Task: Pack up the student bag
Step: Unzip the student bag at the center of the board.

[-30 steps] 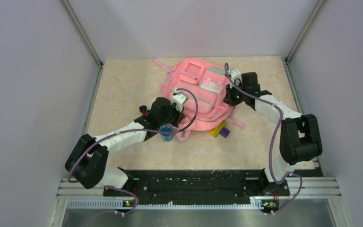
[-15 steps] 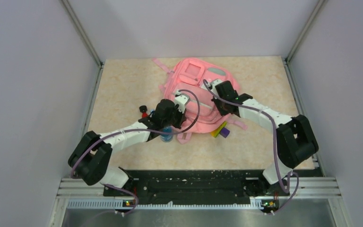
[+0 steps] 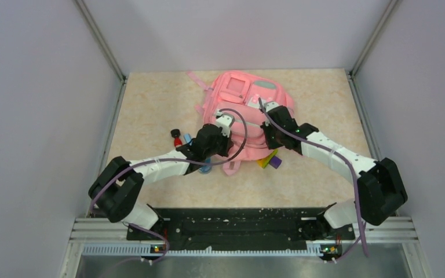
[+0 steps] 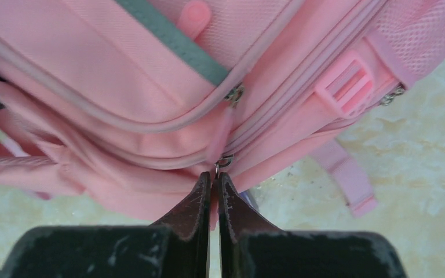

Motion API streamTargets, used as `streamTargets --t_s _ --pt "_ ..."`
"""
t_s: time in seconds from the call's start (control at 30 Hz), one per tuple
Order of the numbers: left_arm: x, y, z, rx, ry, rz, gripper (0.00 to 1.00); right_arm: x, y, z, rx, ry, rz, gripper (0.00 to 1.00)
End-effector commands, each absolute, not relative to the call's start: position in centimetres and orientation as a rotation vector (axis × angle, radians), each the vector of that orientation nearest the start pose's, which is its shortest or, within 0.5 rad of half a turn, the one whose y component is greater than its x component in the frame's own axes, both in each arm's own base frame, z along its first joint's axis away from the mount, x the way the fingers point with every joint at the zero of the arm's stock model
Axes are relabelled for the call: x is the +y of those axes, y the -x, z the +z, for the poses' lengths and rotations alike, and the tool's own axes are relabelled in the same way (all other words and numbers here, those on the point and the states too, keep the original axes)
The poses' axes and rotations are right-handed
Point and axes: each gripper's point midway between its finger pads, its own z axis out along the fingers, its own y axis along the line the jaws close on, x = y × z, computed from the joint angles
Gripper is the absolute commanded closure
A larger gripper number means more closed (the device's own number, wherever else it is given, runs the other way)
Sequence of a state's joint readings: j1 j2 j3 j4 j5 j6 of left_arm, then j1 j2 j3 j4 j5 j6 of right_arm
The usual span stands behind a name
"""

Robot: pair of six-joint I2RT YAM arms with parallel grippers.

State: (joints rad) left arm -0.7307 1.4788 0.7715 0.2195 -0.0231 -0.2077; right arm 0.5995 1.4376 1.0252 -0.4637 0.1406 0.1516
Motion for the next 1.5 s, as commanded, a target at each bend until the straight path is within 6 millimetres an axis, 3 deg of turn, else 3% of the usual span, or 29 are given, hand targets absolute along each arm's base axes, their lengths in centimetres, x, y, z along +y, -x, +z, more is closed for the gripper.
streamTargets --t_s 0.0,0.17,0.33,0.4,0.5,0.57,0.63,0.77,0.9,1.0,1.1,1.27,1.47 --pt "-31.3 -34.3 17.0 1.834 -0.318 -0.638 1.0 22.8 -27.3 13.7 2.382 0.478 0.459 1.0" --pt "-34.1 -33.1 17.8 1.789 -0.325 -0.735 1.0 23.9 -26.1 13.6 2.382 0.47 0.521 1.0" --pt "-36.3 -31.2 17.8 1.759 -0.41 -0.815 1.0 25.5 -26.6 15.0 2.308 0.402 0.617 1.0" --pt "-35.2 -31.1 17.6 1.769 -0.391 -0.773 0.92 25.3 -26.9 15.4 2.281 0.369 0.608 1.0" --pt "-33.1 -30.7 18.5 1.741 -0.383 -0.709 0.6 24.1 -27.4 15.6 2.259 0.313 0.548 1.0" --pt "-31.7 -30.6 19.1 1.757 -0.371 -0.656 0.47 23.4 -27.5 15.7 2.249 0.287 0.517 1.0" --pt "-29.8 -30.9 19.5 1.795 -0.331 -0.573 0.39 22.7 -27.6 15.6 2.243 0.262 0.482 1.0" --pt "-26.1 -31.9 19.9 1.861 -0.271 -0.466 0.33 21.8 -27.7 15.5 2.235 0.232 0.441 1.0" --pt "-21.6 -34.6 19.4 1.926 -0.087 -0.47 0.32 21.5 -27.7 15.3 2.244 0.23 0.422 1.0" --pt "-19.5 -36.2 18.4 1.939 0.011 -0.484 0.32 21.5 -27.6 15.1 2.252 0.228 0.423 1.0" --pt "-18.9 -37.4 16.9 1.972 0.078 -0.541 0.34 21.4 -27.5 15.1 2.253 0.222 0.423 1.0" --pt "-18.3 -38.3 14.4 2.009 0.192 -0.628 0.52 21.1 -27.4 15.4 2.251 0.211 0.414 1.0" --pt "-18.6 -38.0 12.4 2.049 0.233 -0.69 0.55 20.9 -27.4 15.0 2.26 0.21 0.399 1.0"
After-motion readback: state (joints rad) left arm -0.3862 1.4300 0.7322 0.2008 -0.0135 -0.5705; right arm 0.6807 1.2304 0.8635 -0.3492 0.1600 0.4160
